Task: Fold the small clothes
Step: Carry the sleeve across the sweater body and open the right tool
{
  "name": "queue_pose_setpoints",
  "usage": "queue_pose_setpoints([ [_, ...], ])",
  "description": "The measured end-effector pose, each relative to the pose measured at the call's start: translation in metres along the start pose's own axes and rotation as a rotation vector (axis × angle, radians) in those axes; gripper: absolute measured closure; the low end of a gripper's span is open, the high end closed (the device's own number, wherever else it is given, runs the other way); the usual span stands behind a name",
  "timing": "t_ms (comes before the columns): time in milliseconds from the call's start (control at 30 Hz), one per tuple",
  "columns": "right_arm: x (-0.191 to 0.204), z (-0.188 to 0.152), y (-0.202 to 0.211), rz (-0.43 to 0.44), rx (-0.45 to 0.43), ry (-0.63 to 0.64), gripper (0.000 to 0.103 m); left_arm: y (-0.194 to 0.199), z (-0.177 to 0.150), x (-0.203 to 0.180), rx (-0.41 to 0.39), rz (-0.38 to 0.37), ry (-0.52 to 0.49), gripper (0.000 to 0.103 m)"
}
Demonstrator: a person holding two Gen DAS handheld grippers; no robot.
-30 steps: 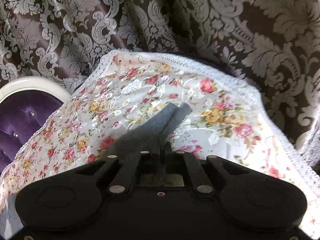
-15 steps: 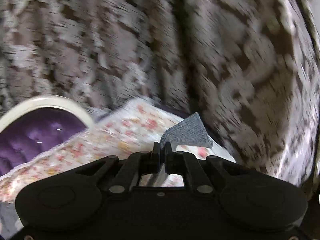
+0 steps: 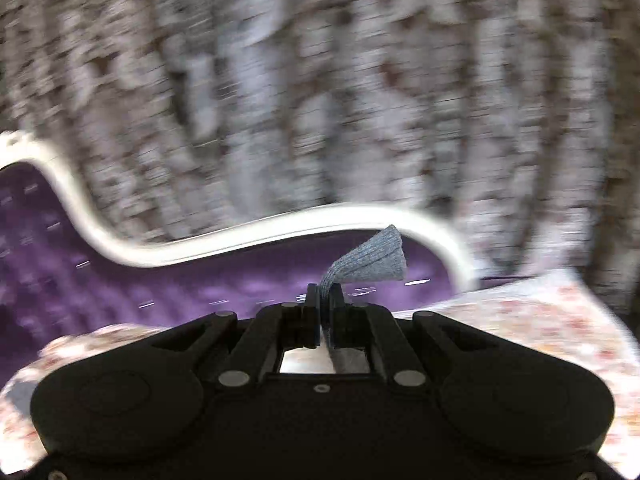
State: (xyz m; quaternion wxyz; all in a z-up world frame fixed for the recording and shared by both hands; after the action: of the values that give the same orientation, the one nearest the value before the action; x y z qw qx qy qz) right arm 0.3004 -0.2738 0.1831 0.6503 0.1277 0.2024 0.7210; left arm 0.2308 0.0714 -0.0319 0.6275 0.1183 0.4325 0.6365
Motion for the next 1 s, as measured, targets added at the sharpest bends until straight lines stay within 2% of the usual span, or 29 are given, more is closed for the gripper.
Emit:
queue_pose_setpoints([
  [33, 0.019, -0.002, -0.010, 0.041, 0.004, 0.009, 0.093, 0.001, 0.002, 0.002, -0.002, -0.002, 0.007, 0.001],
  [67, 0.058, -0.008, -0.032, 0.115, 0.023, 0.020, 0.093, 0.002, 0.003, 0.003, -0.003, -0.004, 0.013, 0.001],
  [100, 0.058, -0.008, -0.032, 0.115, 0.023, 0.020, 0.093, 0.003, 0.005, 0.005, -0.004, -0.006, 0.017, 0.001],
  [300, 0.158, -0.057, -0.097, 0.266, 0.108, 0.078, 0.093, 0.005, 0.012, 0.014, -0.007, 0.002, 0.039, 0.001],
  [433, 0.204, -0.100, -0.126, 0.317, 0.176, 0.125, 0.092, 0.005, 0.016, 0.019, -0.002, -0.001, 0.063, 0.001],
  [533, 0.225, -0.128, -0.133, 0.395, 0.209, 0.146, 0.085, 0.004, 0.017, 0.021, 0.003, -0.003, 0.071, 0.001],
  [600, 0.228, -0.141, -0.130, 0.449, 0.219, 0.142, 0.078, 0.003, 0.017, 0.022, 0.004, 0.001, 0.072, 0.001],
  [667, 0.225, -0.144, -0.123, 0.481, 0.199, 0.142, 0.048, 0.002, 0.017, 0.023, 0.005, 0.007, 0.074, 0.001],
  [700, 0.220, -0.144, -0.118, 0.478, 0.182, 0.144, 0.043, 0.001, 0.017, 0.024, 0.006, 0.010, 0.077, 0.001],
  [833, 0.183, -0.146, -0.097, 0.433, 0.139, 0.106, 0.042, -0.003, 0.016, 0.026, 0.011, 0.022, 0.081, 0.001],
  [867, 0.151, -0.151, -0.087, 0.386, 0.130, 0.060, 0.042, -0.005, 0.016, 0.026, 0.012, 0.025, 0.081, 0.001],
  [900, 0.151, -0.151, -0.087, 0.386, 0.130, 0.060, 0.042, -0.006, 0.015, 0.026, 0.014, 0.029, 0.080, 0.001],
  [1000, 0.101, -0.161, -0.077, 0.287, 0.127, 0.008, 0.042, -0.012, 0.012, 0.023, 0.026, 0.038, 0.076, 0.001],
])
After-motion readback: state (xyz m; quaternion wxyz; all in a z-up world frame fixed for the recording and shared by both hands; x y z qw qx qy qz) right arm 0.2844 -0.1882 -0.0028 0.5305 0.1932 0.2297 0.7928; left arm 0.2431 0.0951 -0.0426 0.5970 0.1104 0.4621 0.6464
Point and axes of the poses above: each gripper's, at about its wrist camera, not at the fingertips, and y roughly against the way its jaws point, x to its left, z to its top, the point moved 2 cm from there along -y, roughly the way its jaws point, and after that the axes turned 14 degrees about y, right-handed, at the moved point
